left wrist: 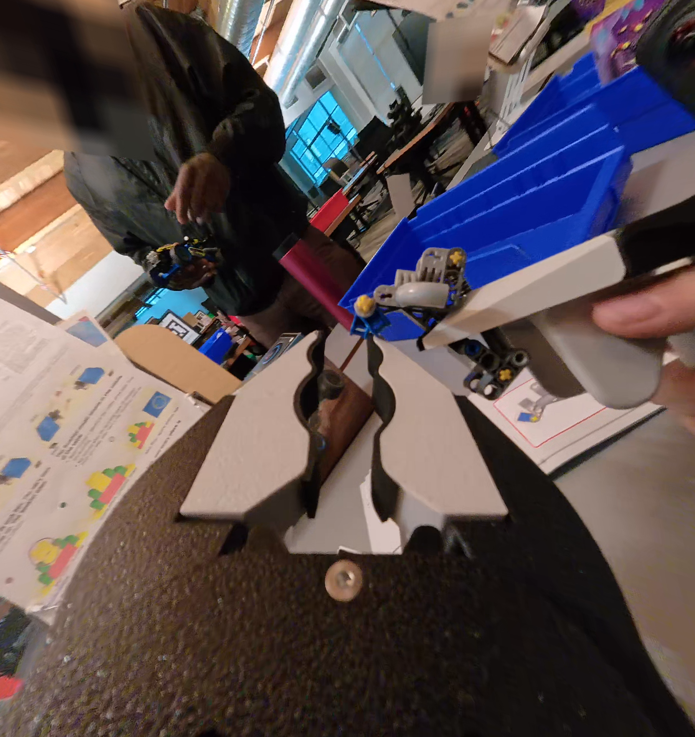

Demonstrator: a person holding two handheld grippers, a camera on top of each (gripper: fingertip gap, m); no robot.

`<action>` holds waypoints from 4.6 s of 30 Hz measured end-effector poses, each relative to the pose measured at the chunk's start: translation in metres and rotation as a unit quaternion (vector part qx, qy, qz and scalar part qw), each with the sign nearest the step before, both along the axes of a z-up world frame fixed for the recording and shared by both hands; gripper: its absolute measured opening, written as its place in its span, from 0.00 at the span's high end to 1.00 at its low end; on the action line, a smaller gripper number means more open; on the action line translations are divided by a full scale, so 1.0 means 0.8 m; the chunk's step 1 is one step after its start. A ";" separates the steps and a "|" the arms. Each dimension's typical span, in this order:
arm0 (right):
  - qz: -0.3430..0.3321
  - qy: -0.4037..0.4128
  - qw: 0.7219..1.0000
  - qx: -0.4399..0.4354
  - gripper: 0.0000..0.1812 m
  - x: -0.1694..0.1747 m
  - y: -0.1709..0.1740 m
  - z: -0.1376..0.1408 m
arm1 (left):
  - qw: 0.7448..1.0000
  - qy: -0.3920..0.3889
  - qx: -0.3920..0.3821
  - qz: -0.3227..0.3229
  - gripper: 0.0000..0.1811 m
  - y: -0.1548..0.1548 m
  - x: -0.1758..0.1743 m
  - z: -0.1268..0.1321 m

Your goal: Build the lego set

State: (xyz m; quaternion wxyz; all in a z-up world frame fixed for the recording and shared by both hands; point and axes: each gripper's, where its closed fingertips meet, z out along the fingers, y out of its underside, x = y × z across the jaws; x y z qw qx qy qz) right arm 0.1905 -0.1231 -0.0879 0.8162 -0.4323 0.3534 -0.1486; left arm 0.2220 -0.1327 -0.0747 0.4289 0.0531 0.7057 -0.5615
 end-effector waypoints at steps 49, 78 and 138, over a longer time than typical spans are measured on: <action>-0.079 -0.027 0.984 -0.156 0.94 0.003 -0.008 -0.014 | 0.995 -0.090 0.042 -0.014 0.89 -0.002 -0.005 -0.003; -0.097 0.006 0.950 -0.295 0.94 0.004 -0.018 -0.030 | 0.990 -0.133 0.046 0.007 0.83 0.001 0.010 -0.010; -0.072 0.093 0.941 -0.317 0.94 0.003 -0.036 -0.054 | 0.996 0.014 0.049 -0.069 0.77 -0.016 -0.002 -0.050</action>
